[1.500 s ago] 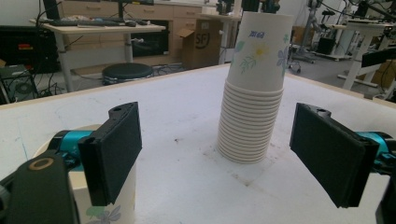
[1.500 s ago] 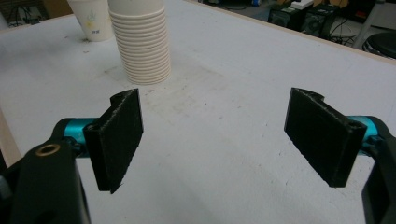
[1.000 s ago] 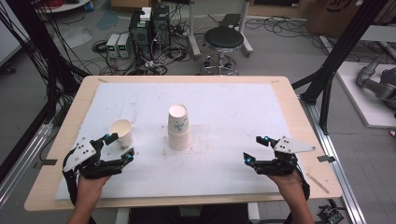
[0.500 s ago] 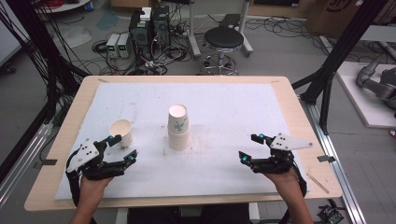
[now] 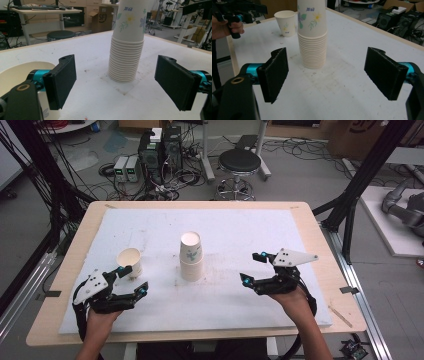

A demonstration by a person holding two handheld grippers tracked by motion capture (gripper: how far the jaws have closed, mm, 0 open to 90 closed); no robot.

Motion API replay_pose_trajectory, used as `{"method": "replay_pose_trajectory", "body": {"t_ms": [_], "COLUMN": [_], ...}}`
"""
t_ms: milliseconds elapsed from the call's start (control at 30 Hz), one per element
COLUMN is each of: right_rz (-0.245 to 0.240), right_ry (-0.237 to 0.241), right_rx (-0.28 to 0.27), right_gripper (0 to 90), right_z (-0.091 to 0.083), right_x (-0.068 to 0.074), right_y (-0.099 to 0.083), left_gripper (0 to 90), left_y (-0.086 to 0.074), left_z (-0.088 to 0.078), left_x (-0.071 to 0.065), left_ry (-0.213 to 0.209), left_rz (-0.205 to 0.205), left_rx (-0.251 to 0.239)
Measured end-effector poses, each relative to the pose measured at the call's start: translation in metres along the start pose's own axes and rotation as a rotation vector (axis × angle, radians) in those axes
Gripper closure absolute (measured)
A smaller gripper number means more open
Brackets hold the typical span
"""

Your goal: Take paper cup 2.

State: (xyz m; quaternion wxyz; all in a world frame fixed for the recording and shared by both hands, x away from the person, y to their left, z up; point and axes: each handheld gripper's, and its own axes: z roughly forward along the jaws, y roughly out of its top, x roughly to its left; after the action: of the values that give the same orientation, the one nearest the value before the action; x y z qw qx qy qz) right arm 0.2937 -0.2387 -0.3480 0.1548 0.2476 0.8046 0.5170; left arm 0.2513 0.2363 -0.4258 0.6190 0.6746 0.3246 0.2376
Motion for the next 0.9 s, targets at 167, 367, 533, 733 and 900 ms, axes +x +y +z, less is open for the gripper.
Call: {"method": "replay_pose_trajectory", "body": {"t_ms": [167, 367, 533, 733, 900], "right_rz": [-0.015, -0.031, -0.032, -0.049, -0.063], "right_ry": [0.028, 0.069, 0.095, 0.119, 0.133], "right_rx": [0.007, 0.026, 0.04, 0.062, 0.088], "right_gripper": [20.0, 20.0, 20.0, 20.0, 20.0], "right_z": [0.011, 0.029, 0.044, 0.064, 0.08], "right_x": [0.001, 0.003, 0.004, 0.006, 0.007], "right_y": [0.016, 0.034, 0.046, 0.062, 0.076], "left_gripper": [17.5, 17.5, 17.5, 17.5, 17.5], "left_y": [0.0, -0.001, -0.002, -0.002, -0.002], "left_z": [0.002, 0.005, 0.005, 0.006, 0.007], "left_x": [-0.001, -0.002, -0.002, -0.002, -0.003], "left_ry": [-0.006, -0.02, -0.026, -0.035, -0.04], "left_rz": [0.003, 0.005, 0.0, 0.001, 0.005], "left_rx": [0.008, 0.012, 0.01, 0.013, 0.017]}}
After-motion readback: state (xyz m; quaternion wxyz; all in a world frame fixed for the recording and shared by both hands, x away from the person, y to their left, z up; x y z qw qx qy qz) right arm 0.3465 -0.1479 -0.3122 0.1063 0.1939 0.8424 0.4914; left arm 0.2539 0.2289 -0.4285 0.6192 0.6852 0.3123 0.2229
